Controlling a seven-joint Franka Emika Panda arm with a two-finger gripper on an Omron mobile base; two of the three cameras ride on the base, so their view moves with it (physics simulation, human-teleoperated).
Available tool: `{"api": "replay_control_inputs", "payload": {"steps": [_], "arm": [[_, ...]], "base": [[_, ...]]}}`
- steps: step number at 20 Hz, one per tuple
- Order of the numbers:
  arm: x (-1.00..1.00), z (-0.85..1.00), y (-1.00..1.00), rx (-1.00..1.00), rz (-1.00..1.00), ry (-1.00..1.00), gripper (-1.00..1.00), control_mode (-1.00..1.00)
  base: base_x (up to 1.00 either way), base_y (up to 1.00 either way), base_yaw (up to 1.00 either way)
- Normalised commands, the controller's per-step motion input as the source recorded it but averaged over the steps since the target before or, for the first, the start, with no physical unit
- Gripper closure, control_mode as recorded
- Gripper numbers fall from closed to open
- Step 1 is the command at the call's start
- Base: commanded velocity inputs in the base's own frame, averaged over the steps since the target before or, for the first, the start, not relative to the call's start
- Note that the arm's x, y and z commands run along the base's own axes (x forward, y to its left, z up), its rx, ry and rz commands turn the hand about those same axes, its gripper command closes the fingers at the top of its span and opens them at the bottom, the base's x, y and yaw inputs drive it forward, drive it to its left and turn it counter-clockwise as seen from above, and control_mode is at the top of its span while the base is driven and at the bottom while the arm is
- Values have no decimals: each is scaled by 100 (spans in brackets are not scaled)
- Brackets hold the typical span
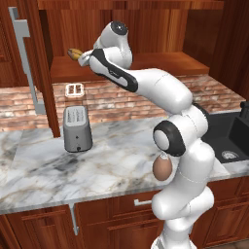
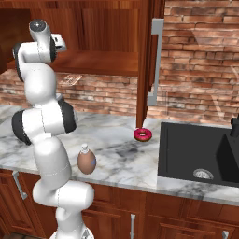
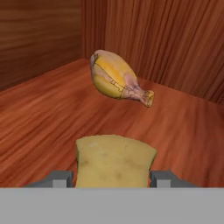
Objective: Pick the sponge and soap dispenser from the cabinet and place them on the counter.
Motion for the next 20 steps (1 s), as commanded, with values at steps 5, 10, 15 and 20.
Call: {"api": "replay_control_inputs", "payload": {"steps": [5, 10, 15, 20], "arm": [[-65, 4, -18, 0, 0, -4, 100, -100], [-74, 0, -30, 0, 0, -7, 100, -100], [-76, -1, -26, 0, 0, -11, 100, -100], [-94, 0, -15, 0, 0, -4, 100, -100]], "base": [[0, 0, 0], [0, 0, 0], [0, 0, 0], [0, 0, 0]]}}
